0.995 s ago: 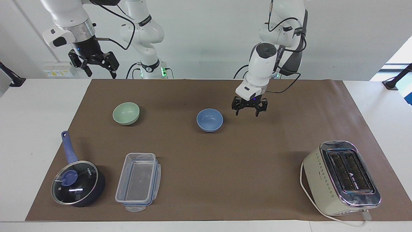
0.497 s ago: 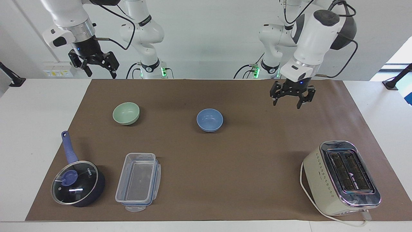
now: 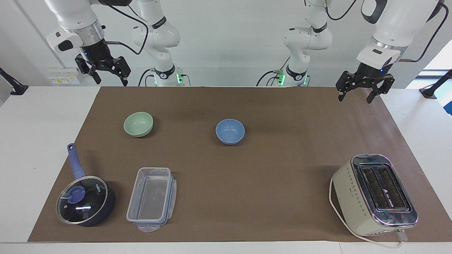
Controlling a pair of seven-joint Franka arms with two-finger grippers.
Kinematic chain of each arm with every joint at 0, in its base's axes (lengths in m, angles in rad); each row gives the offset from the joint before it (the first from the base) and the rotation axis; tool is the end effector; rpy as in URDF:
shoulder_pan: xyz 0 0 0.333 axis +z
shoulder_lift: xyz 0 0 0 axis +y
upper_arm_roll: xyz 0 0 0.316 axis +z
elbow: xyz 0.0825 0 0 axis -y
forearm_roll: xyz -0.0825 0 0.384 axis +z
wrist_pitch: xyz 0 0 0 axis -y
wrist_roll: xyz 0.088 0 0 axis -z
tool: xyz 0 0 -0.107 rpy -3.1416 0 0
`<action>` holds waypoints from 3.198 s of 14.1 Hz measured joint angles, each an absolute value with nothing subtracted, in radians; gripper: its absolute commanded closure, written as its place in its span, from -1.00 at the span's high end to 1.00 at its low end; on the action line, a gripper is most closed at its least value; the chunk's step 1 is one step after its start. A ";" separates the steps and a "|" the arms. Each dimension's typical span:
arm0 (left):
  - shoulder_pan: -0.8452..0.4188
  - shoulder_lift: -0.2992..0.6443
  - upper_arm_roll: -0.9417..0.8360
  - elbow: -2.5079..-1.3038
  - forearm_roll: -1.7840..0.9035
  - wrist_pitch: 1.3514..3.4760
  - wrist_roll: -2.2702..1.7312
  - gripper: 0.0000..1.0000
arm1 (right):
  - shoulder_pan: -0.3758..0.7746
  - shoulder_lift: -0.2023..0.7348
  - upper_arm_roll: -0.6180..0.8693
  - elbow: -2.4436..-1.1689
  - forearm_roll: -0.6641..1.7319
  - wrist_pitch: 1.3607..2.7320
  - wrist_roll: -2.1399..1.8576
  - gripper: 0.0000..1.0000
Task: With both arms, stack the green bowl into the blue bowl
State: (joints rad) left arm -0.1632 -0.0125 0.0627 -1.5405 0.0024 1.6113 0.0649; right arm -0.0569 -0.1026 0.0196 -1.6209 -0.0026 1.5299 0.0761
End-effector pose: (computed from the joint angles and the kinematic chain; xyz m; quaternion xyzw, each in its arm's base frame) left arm 0.5525 -0.0552 0.6495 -0.9957 0.0825 -0.0416 0.0001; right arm 0.5177 -0.0190 0.6523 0.9984 -0.0568 0.0058 0.0022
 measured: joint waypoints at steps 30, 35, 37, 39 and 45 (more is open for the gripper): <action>-0.121 0.028 0.065 -1.458 -0.019 1.481 0.064 1.00 | -0.057 -0.103 0.020 -1.621 -0.003 1.530 0.076 1.00; -0.121 0.028 0.065 -1.458 -0.019 1.481 0.064 1.00 | -0.057 -0.103 0.020 -1.621 -0.003 1.530 0.076 1.00; -0.121 0.028 0.065 -1.458 -0.019 1.481 0.064 1.00 | -0.057 -0.103 0.020 -1.621 -0.003 1.530 0.076 1.00; -0.121 0.028 0.065 -1.458 -0.019 1.481 0.064 1.00 | -0.057 -0.103 0.020 -1.621 -0.003 1.531 0.076 1.00; -0.121 0.028 0.065 -1.458 -0.019 1.481 0.064 1.00 | -0.056 -0.103 0.020 -1.621 -0.002 1.529 0.076 1.00</action>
State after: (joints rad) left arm -0.1207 0.0281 0.0646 -1.4582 -0.0193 1.4808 0.0643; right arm -0.0562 -0.1026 0.0201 -1.6209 -0.0025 1.5295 0.0761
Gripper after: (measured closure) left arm 0.000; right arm 0.000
